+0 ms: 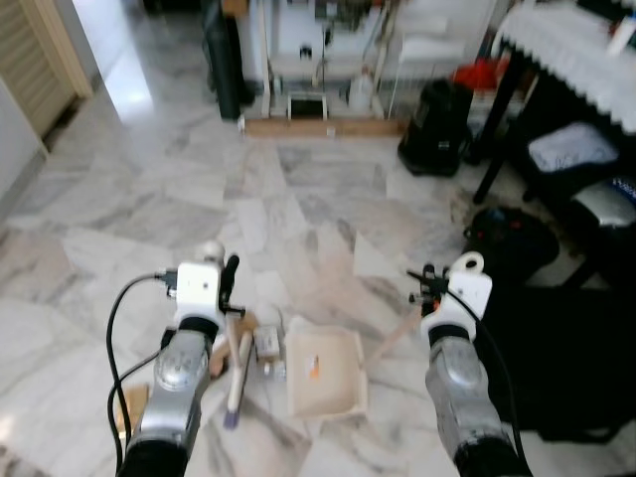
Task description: Sweep floor
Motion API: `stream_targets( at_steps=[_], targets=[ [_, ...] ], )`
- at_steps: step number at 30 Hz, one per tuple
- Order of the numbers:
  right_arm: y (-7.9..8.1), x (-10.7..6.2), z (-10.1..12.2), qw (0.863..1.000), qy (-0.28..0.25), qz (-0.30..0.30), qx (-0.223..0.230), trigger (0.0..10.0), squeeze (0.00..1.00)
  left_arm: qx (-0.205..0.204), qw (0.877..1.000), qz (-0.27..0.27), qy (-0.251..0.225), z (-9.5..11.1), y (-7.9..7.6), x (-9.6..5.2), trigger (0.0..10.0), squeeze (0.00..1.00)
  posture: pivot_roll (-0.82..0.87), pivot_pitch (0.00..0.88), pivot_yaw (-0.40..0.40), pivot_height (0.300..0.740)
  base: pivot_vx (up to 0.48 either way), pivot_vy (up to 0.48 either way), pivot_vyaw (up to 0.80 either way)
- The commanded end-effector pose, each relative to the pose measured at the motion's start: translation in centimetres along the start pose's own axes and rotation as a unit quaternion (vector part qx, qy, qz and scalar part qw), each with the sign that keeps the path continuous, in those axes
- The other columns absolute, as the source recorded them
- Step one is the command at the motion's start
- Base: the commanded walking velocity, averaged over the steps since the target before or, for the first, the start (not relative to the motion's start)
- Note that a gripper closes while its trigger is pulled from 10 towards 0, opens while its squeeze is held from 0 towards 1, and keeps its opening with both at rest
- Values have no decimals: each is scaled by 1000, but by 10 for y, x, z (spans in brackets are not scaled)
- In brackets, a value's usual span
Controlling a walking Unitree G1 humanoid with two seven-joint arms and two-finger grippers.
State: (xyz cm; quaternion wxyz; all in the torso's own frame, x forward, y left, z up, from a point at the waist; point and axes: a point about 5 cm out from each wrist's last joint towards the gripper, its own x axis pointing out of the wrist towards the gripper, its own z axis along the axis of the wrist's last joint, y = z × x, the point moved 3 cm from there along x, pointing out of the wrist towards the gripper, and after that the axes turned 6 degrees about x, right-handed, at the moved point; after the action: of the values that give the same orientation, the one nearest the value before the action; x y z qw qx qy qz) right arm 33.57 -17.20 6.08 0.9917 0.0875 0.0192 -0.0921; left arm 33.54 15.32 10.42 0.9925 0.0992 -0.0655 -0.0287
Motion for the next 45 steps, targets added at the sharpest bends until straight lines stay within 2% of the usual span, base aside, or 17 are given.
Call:
stream_targets(
  at_steps=[1,16,19,25,30,35,39,45],
  targets=[
    [3,6,18,999,-35,0,2,10000,0,1,1000,3,-29,13,3,4,10000,0,-68,64,-28,740,300,0,0],
    [-8,4,22,999,-46,-27,-10,10000,0,4,999,10,-32,14,5,4,10000,0,-70,72,-25,740,285,0,0],
    [-16,4,18,998,-36,-54,-26,10000,0,6,999,16,-37,15,7,3,10000,0,-70,75,-25,740,0,0,0],
    [-23,3,16,996,-28,-73,-39,10000,0,8,999,23,-41,17,11,3,10000,0,-69,79,-25,740,0,0,0],
    [-36,1,6,991,6,-111,-73,10000,0,22,998,21,-54,23,11,4,10000,0,-71,82,-25,740,0,0,0],
    [-44,-3,-3,987,34,-133,-86,10000,0,26,998,23,-57,24,12,4,10000,0,-72,83,-25,740,0,0,0],
    [-48,-6,-11,983,62,-143,-101,10000,0,33,997,29,-63,27,15,4,10000,0,-72,83,-25,740,0,0,0],
    [-44,-6,-25,981,104,-135,-98,10000,0,53,996,28,-66,30,16,4,10000,0,-70,83,-25,740,0,0,0]
  ],
)
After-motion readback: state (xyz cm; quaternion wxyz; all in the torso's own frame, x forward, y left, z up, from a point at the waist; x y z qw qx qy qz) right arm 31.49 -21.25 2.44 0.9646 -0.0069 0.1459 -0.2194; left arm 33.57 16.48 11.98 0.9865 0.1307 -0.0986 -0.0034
